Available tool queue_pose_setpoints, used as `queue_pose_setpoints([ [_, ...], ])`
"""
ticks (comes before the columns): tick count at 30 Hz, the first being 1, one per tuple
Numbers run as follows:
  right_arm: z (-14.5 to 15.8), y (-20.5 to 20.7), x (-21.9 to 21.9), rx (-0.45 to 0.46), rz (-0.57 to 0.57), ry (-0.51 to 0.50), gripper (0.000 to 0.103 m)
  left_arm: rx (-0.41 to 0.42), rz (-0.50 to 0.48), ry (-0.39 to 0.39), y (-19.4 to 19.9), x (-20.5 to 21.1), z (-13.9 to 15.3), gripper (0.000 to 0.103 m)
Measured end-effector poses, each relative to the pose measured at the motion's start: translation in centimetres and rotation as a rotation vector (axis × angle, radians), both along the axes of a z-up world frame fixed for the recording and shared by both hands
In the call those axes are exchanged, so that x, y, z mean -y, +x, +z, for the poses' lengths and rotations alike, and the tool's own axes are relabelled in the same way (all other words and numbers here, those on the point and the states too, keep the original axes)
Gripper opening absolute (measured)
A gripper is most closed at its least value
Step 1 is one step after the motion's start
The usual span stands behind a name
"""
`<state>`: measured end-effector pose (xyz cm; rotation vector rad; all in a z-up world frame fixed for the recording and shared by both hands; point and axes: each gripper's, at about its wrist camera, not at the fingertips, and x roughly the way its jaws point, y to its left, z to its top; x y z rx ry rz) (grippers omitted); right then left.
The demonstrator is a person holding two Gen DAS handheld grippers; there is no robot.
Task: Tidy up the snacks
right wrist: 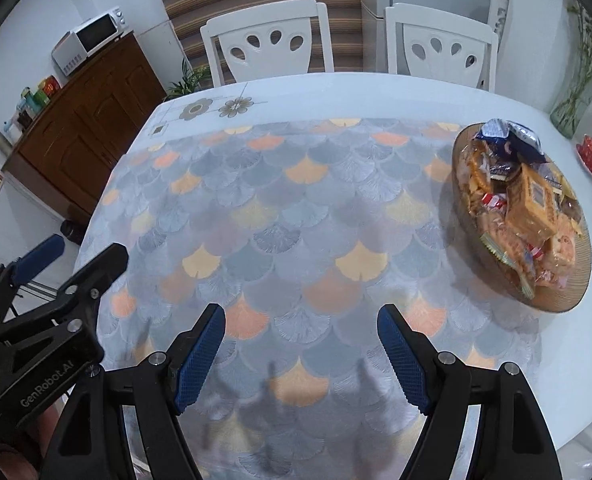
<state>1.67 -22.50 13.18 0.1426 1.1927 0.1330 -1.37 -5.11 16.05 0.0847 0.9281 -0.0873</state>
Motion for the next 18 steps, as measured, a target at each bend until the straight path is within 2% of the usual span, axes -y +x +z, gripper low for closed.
queue_pose_setpoints([
  [7, -1.7, -0.9, -1.8, -0.051, -0.025, -0.002, 0.076, -0.044, -0.008, 0.010, -0.3, -1.2, -2.6, 0.083],
  [12, -2.7, -1.3, -3.2, -0.047, -0.018, -0.059, 0.076, -0.093, -0.016, 0.025, -0.2, -1.8, -4.4, 0.083],
  [18, -3.9, -1.4, -3.2, -0.082, -0.038, -0.062, 0.076, -0.146, -0.046, 0.020, -0.4, -2.1, -5.7, 0.083],
])
